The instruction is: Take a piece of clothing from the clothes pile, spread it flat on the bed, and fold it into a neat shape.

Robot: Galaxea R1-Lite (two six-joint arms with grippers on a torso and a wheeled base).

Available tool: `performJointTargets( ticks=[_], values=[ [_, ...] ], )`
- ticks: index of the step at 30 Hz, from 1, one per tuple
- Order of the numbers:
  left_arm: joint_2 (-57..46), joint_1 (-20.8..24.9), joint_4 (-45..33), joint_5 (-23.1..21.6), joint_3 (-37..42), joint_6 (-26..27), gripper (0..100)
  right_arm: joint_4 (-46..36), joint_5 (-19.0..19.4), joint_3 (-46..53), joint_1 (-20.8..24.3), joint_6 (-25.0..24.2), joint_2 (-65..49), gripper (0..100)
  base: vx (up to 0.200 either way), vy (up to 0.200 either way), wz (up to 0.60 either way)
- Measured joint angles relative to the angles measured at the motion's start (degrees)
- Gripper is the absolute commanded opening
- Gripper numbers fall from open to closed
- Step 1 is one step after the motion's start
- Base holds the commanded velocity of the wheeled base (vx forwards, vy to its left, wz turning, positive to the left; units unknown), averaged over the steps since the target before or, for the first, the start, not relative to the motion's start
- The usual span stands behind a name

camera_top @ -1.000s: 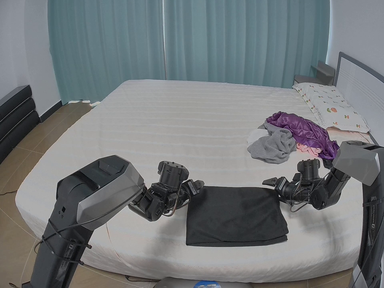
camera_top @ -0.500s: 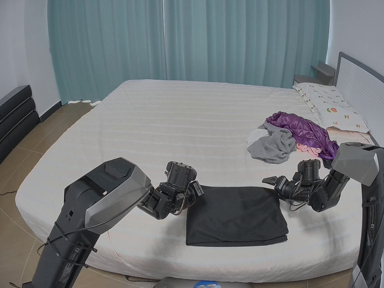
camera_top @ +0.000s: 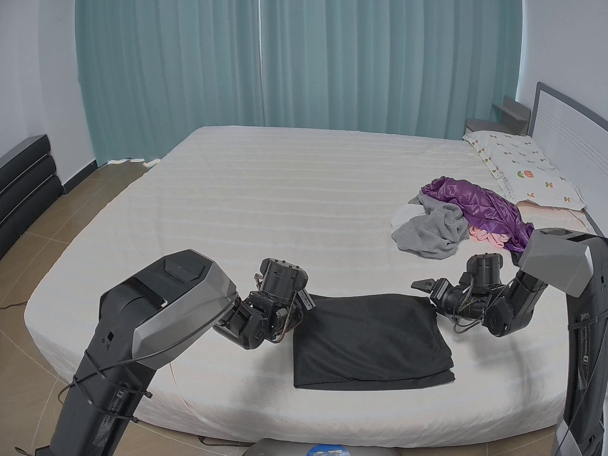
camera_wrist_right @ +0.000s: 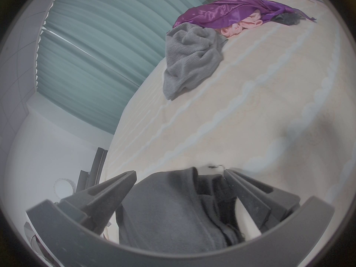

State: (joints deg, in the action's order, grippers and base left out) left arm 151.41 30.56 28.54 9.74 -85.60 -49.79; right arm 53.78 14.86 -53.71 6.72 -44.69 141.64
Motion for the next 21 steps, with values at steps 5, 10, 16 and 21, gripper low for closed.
performJointTargets(
  ticks=[5, 10, 16, 21],
  values=[
    [-0.13, 0.11, 2.44, -0.04, 0.22, -0.18, 0, 2.71, -0.57, -0.74, 0.48, -0.11, 0.34, 100, 0.000, 0.000, 0.00],
    [-0.20, 0.33, 4.68, -0.28, 1.26, 0.00, 0, 5.45, -2.33, -0.94, 0.13, -0.09, 0.34, 100, 0.000, 0.000, 0.00],
    [-0.24, 0.46, 4.83, -0.39, 1.60, 0.06, 0, 6.23, -2.88, -0.28, 0.78, 0.49, 0.43, 100, 0.000, 0.000, 0.00],
    [-0.26, 0.48, 4.83, -0.50, 1.60, 0.06, 0, 6.34, -3.01, 0.20, 1.52, 1.85, 1.06, 100, 0.000, 0.000, 0.00]
  ],
)
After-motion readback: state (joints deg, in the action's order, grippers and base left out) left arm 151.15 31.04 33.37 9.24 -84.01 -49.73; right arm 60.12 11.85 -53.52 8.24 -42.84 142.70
